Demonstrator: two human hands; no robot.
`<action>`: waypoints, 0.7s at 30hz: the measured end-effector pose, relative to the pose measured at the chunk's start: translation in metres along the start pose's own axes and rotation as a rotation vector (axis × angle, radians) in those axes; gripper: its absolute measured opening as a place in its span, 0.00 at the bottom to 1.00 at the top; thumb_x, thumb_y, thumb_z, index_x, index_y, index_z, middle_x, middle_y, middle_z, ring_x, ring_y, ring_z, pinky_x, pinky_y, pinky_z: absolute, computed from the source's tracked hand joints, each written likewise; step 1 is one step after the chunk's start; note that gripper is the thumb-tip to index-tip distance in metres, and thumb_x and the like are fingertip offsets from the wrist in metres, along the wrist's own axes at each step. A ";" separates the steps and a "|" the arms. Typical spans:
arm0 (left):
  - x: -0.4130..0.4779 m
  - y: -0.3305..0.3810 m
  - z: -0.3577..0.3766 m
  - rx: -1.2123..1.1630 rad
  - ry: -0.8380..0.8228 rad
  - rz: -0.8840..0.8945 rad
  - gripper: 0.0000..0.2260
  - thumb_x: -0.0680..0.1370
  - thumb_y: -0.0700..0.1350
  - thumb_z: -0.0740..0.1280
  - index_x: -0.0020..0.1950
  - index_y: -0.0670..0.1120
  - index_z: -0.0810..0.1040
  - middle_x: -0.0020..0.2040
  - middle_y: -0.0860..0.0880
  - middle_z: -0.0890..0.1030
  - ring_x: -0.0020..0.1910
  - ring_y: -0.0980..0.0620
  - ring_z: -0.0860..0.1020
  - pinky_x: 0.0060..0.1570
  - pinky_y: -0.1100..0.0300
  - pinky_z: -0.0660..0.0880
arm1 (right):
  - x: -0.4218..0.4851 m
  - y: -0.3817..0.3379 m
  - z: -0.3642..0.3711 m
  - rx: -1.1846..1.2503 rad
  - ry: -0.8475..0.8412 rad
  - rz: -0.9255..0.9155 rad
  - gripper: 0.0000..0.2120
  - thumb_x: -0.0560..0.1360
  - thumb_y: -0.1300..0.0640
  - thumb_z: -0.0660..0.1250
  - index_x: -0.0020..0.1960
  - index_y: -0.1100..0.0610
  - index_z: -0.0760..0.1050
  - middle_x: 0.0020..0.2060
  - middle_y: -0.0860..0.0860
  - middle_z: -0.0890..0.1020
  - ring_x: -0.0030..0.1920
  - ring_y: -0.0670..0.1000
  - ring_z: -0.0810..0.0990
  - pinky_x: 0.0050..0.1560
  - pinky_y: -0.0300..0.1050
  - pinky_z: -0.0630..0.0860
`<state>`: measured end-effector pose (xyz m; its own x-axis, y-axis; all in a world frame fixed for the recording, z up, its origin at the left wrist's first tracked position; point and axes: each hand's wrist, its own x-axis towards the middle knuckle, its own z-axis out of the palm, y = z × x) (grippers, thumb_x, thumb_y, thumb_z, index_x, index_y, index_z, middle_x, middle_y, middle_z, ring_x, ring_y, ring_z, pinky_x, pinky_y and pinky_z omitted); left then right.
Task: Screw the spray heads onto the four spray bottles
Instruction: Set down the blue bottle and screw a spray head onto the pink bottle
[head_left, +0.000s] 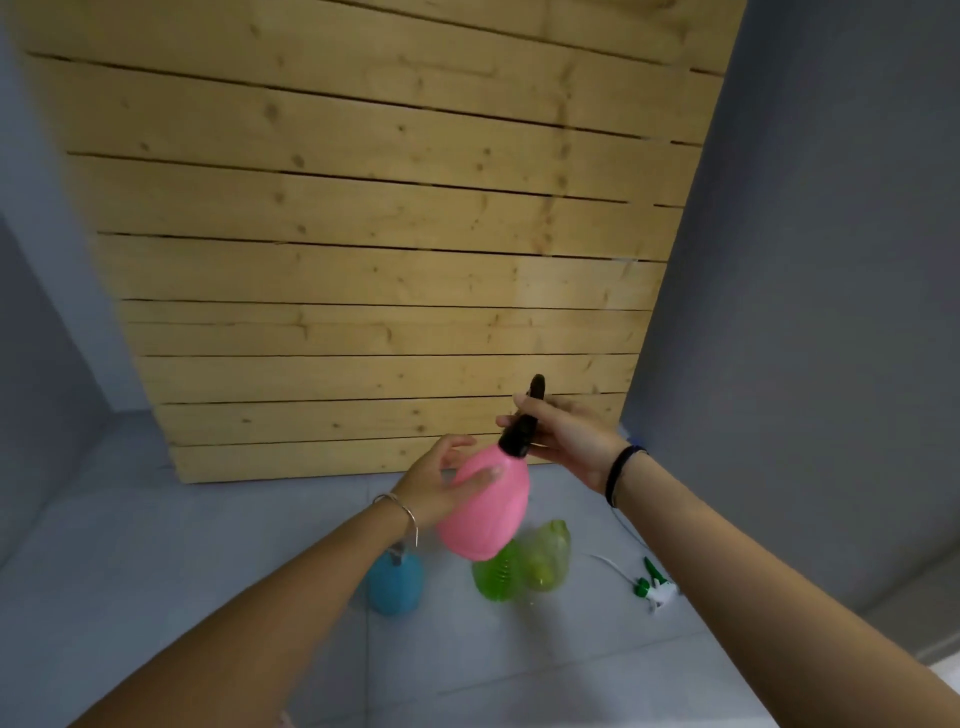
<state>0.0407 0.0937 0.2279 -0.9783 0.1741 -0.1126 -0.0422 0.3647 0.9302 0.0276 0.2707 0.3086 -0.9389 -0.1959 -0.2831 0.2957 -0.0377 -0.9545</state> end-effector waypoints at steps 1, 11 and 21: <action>0.004 -0.007 -0.006 -0.002 0.036 -0.052 0.25 0.73 0.61 0.66 0.66 0.52 0.68 0.64 0.50 0.73 0.58 0.53 0.72 0.52 0.60 0.69 | 0.006 0.005 0.001 -0.005 -0.014 0.015 0.15 0.77 0.55 0.65 0.60 0.61 0.71 0.56 0.60 0.82 0.51 0.52 0.82 0.48 0.40 0.78; 0.040 -0.089 -0.052 0.265 0.015 -0.402 0.24 0.80 0.60 0.50 0.63 0.45 0.73 0.59 0.46 0.74 0.59 0.48 0.74 0.59 0.57 0.66 | 0.071 0.093 0.021 -0.144 -0.087 0.137 0.22 0.78 0.56 0.64 0.69 0.61 0.66 0.60 0.61 0.80 0.58 0.53 0.79 0.60 0.43 0.74; 0.057 -0.181 -0.022 0.202 -0.076 -0.580 0.25 0.80 0.59 0.50 0.62 0.42 0.72 0.60 0.43 0.74 0.59 0.44 0.73 0.63 0.50 0.69 | 0.131 0.171 0.015 -0.277 -0.104 0.249 0.27 0.75 0.56 0.68 0.72 0.56 0.65 0.59 0.58 0.81 0.61 0.55 0.78 0.68 0.50 0.70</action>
<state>-0.0122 0.0169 0.0605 -0.7901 -0.0422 -0.6116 -0.5159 0.5846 0.6262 -0.0427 0.2243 0.1099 -0.8171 -0.2645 -0.5121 0.4402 0.2872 -0.8507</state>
